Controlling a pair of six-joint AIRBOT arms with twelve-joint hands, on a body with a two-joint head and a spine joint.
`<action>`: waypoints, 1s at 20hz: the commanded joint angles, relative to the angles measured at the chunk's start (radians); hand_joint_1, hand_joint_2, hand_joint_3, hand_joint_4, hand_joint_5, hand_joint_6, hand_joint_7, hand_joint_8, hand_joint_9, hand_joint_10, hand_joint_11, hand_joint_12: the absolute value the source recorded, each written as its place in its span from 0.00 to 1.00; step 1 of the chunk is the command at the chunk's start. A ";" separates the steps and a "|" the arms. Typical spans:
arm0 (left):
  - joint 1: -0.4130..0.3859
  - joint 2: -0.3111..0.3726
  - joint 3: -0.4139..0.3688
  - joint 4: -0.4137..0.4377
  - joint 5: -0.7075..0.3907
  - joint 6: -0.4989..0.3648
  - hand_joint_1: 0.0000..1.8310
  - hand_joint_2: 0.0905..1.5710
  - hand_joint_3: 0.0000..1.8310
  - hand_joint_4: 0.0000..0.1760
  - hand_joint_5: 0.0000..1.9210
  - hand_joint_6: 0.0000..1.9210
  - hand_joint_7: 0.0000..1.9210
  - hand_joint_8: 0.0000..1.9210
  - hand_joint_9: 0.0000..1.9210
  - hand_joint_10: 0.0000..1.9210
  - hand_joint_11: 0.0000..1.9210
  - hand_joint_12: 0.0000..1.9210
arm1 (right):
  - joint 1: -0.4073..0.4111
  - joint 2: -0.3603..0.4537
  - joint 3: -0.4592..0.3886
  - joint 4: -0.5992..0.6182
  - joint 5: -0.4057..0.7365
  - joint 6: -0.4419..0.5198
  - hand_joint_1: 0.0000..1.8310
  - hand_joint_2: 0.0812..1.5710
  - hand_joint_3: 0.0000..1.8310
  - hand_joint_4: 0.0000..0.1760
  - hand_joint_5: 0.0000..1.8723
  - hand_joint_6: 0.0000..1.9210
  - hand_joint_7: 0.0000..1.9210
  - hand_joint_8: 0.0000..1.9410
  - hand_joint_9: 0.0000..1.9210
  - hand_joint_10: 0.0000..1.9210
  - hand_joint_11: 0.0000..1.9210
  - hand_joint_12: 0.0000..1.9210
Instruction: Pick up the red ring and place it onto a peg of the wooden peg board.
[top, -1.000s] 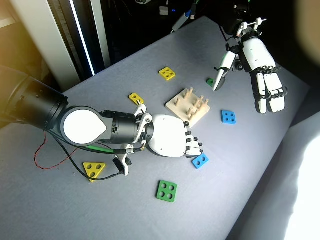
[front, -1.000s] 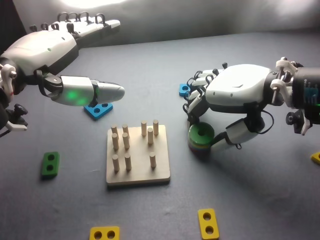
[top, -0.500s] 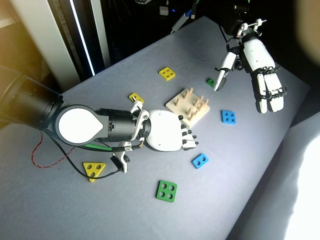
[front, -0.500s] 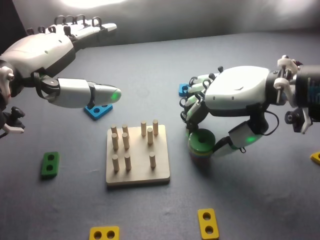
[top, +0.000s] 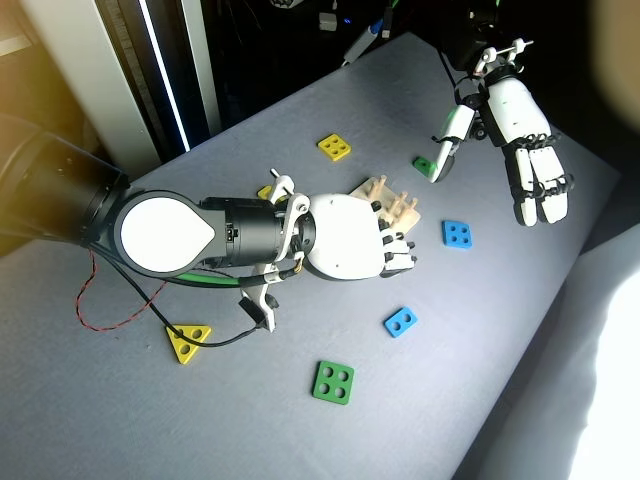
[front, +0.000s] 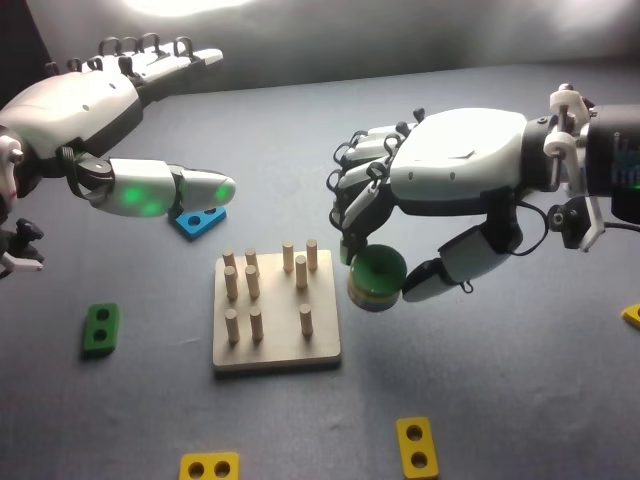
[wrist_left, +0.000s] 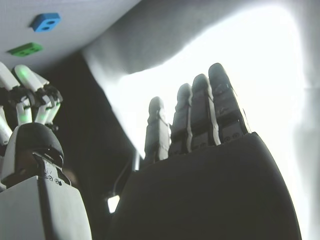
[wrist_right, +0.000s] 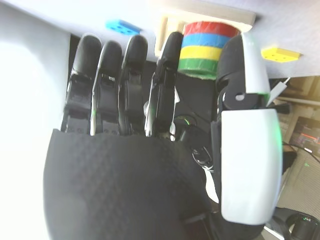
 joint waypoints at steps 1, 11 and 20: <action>-0.006 0.009 0.009 0.001 -0.119 0.003 0.25 0.61 0.00 0.92 0.05 0.00 0.03 0.00 0.01 0.00 0.00 0.09 | 0.021 0.000 -0.008 0.045 0.077 0.003 0.57 0.73 0.00 0.08 0.47 0.61 0.20 0.33 0.04 0.48 0.00 0.83; -0.015 0.003 0.014 -0.003 -0.105 0.017 0.26 0.61 0.00 0.90 0.05 0.00 0.03 0.00 0.02 0.00 0.00 0.13 | 0.051 -0.020 -0.017 0.020 0.092 0.003 0.60 0.69 0.00 0.00 0.53 0.51 0.30 0.22 0.12 0.43 0.00 0.79; -0.030 -0.007 0.018 0.008 -0.092 0.023 0.25 0.61 0.00 0.92 0.05 0.00 0.02 0.00 0.02 0.00 0.00 0.16 | 0.068 -0.053 -0.003 0.004 0.081 -0.003 0.62 0.68 0.00 0.00 0.55 0.48 0.34 0.16 0.13 0.42 0.06 0.81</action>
